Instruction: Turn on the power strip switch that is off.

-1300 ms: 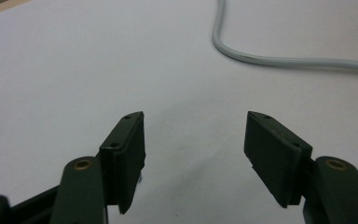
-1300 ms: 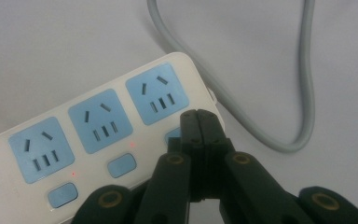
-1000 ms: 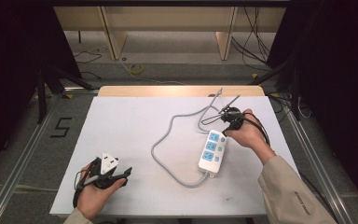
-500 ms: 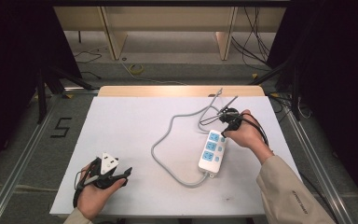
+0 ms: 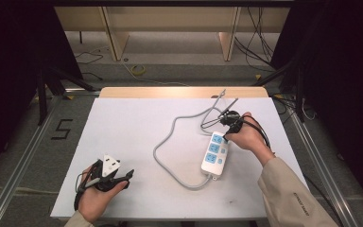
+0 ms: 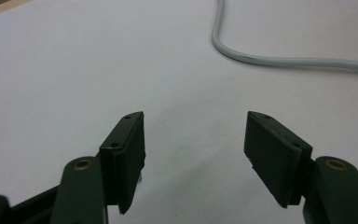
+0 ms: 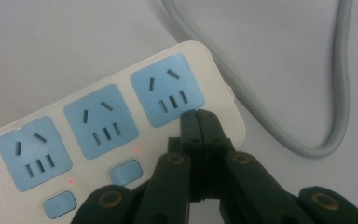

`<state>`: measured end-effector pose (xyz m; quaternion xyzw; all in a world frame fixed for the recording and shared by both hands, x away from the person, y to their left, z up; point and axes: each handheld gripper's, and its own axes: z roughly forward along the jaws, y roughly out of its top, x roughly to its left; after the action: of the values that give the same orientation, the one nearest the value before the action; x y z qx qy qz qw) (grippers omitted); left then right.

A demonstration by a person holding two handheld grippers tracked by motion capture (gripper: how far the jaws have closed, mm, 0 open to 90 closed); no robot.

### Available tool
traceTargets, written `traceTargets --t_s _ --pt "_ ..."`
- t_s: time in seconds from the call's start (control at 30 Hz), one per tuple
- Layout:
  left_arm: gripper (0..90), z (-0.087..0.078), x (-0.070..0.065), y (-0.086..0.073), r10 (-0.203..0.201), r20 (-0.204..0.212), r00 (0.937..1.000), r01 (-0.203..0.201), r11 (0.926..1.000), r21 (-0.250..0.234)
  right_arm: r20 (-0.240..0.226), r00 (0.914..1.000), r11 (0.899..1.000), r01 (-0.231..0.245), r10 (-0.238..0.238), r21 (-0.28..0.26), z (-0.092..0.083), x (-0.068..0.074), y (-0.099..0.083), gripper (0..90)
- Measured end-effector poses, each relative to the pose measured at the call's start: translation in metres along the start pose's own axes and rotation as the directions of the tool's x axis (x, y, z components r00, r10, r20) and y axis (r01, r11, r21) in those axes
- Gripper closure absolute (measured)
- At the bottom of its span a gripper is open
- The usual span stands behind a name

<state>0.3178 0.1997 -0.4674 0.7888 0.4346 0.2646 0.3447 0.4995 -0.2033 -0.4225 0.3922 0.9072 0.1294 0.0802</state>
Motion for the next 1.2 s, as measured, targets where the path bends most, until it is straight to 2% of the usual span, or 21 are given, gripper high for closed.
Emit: traceTargets --t_s 0.47,0.57,1.0,1.2 --pt "38.2 -0.0001 0.0000 -0.0001 -0.001 0.001 1.0000 0.001 1.0000 0.000 0.001 1.0000 1.000 -0.006 0.006 0.010 0.0027 0.0015 0.0023 90.0" --pt "38.2 -0.0002 0.0000 0.0000 -0.001 0.001 1.0000 0.001 1.0000 0.000 0.009 0.9997 1.000 -0.023 0.023 0.021 0.0030 0.0019 0.0020 90.0" --pt "38.2 -0.0002 -0.0001 0.0000 -0.001 0.001 1.0000 0.001 1.0000 0.000 0.039 0.9992 1.000 -0.007 0.006 0.027 0.0049 0.0057 0.0027 90.0" --pt "38.2 -0.0007 -0.0004 0.0003 0.000 0.001 1.0000 0.000 1.0000 -0.002 0.031 0.9993 0.999 -0.021 0.020 0.029 0.0051 0.0049 0.0024 90.0"
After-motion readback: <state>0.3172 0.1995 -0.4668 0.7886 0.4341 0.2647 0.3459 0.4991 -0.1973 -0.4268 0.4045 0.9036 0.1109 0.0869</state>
